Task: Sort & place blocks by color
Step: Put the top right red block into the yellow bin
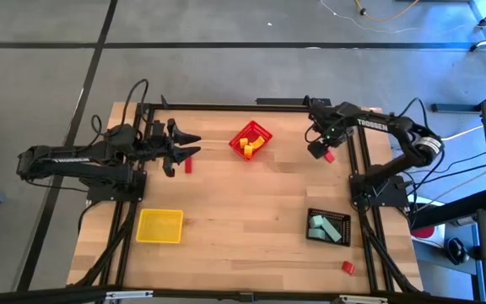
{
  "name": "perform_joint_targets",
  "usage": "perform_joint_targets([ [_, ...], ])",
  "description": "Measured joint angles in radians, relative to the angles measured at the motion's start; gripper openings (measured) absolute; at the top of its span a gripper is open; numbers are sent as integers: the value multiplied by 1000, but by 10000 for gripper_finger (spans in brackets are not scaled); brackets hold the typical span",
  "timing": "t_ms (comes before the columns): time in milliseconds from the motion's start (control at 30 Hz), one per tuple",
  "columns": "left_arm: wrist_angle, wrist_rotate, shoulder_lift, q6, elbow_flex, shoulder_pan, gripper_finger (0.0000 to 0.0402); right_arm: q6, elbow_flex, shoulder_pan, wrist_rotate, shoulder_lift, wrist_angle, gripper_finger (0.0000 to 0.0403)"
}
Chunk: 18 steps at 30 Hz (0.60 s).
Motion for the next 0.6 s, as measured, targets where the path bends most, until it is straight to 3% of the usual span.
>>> perform_joint_targets([
  [600, 1, -28, 0, 0, 0, 0, 169, -76, -84, -2, 51, 129, 188, 245],
])
